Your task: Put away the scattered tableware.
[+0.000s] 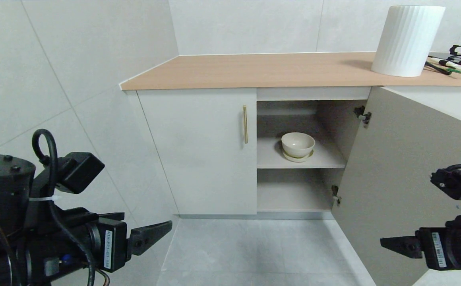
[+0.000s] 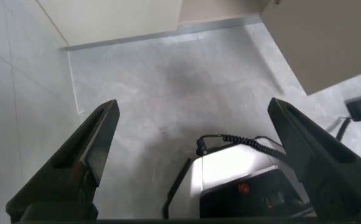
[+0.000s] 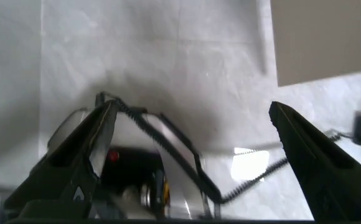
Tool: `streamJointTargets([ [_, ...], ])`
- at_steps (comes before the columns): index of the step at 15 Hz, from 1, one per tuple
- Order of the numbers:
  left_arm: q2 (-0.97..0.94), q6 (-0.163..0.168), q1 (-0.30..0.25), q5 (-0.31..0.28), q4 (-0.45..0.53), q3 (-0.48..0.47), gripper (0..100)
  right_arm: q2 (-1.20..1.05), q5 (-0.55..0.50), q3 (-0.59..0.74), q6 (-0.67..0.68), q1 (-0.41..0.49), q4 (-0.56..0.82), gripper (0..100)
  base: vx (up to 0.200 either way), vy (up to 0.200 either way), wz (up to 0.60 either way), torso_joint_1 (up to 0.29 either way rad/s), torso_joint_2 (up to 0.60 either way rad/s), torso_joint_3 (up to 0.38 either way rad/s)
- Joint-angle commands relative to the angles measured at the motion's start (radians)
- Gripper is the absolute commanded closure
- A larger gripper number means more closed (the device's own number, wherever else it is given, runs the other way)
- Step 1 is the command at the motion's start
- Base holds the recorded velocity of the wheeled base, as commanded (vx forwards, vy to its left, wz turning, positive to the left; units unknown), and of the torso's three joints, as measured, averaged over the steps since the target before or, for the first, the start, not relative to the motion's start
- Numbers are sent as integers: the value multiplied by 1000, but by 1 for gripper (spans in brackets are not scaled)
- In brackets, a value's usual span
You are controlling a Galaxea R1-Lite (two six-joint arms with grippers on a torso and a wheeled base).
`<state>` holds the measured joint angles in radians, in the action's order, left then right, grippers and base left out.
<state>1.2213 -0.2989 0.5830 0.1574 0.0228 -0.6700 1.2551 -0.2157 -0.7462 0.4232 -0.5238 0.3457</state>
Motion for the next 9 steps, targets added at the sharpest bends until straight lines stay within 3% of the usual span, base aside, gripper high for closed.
streamJointTargets([
  [1,6,0,0,1,0,0,0,-92,1,-64,-3,1,61,0,0,0,0,0,0,0],
  [5,6,0,0,5,0,0,0,-103,-2,-78,-3,2,99,0,0,0,0,0,0,0],
  [9,6,3,0,7,0,1,0,-106,-4,-94,-4,2,148,0,0,-200,0,4,4,2],
])
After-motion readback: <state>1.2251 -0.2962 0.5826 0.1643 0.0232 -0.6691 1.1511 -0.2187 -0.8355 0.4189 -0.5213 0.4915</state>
